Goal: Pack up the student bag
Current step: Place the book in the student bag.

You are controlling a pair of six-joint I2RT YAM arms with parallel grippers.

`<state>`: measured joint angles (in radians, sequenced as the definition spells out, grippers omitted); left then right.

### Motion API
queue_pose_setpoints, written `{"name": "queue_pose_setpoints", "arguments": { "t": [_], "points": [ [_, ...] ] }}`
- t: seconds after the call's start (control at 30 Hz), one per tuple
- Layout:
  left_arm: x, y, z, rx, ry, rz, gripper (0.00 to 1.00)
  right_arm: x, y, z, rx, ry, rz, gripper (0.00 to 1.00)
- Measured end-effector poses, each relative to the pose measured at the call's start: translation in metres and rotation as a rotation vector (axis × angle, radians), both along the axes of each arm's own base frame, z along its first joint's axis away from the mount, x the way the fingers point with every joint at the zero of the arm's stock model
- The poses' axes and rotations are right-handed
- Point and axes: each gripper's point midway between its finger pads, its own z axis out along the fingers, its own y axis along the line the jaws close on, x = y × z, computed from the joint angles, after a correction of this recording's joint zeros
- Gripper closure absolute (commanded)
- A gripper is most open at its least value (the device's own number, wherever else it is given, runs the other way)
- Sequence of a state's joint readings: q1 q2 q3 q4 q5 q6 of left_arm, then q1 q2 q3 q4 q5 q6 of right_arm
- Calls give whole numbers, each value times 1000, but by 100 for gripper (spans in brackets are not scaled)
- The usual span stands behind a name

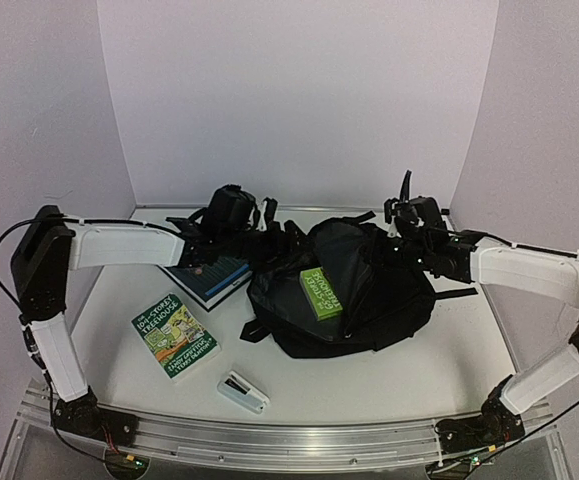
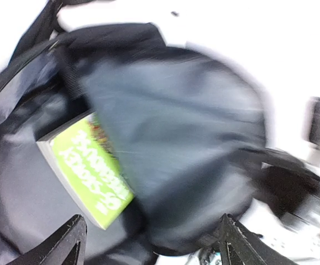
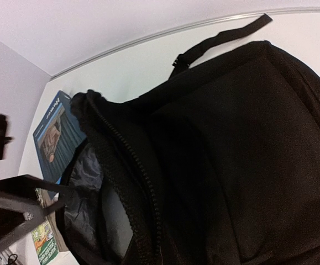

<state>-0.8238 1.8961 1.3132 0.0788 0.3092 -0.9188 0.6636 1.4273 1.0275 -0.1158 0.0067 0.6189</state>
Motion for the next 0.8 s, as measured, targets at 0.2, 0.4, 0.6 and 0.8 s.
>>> {"name": "queue_pose_setpoints", "arguments": {
  "t": [0.2,0.4,0.6,0.8],
  "points": [
    [-14,48,70,-40,-102,19,13,14,-36,-49,-6,98,-71,100],
    [4,129,50,13,-45,172,11,25,-53,-106,29,209,-87,85],
    [-8,186,5,94,69,270,8,19,-49,-127,45,266,-57,55],
    [-18,228,-10,126,128,356,0,13,-42,-93,82,208,5,10]
  ]
}}
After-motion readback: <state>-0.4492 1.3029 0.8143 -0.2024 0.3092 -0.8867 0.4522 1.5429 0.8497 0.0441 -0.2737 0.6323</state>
